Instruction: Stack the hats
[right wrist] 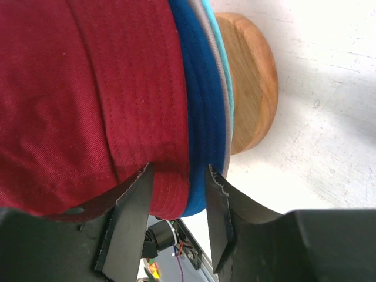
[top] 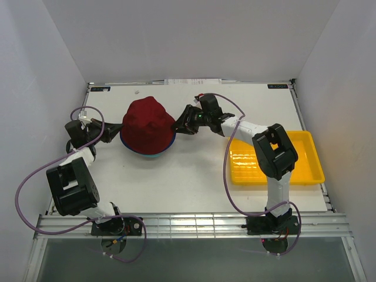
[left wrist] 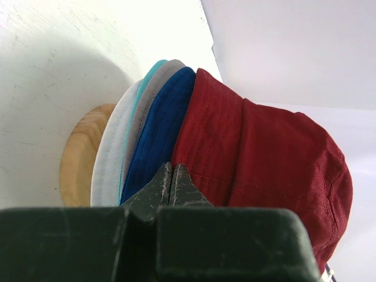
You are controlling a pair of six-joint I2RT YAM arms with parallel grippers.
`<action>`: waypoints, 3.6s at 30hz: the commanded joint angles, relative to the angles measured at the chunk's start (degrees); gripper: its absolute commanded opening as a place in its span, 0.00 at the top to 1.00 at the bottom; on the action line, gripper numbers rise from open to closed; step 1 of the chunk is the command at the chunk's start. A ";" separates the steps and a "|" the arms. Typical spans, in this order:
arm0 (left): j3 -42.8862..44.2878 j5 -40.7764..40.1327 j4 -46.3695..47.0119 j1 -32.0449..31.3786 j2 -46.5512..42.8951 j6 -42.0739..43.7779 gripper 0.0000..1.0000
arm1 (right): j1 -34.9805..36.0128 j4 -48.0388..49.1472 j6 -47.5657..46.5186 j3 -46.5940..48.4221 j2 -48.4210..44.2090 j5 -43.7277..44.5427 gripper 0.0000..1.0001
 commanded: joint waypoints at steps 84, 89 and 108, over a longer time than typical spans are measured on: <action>-5.98 -5.52 -4.95 2.99 0.20 7.16 1.00 | -1.80 9.72 -3.12 -8.23 0.48 1.75 0.90; -2.90 -7.36 -10.65 2.99 -1.73 9.17 1.00 | -1.80 5.24 -5.94 -4.36 -1.10 2.28 0.78; 11.16 -19.50 -28.85 2.90 -12.54 13.84 0.49 | -4.52 -13.49 -15.68 3.29 -12.59 6.66 0.42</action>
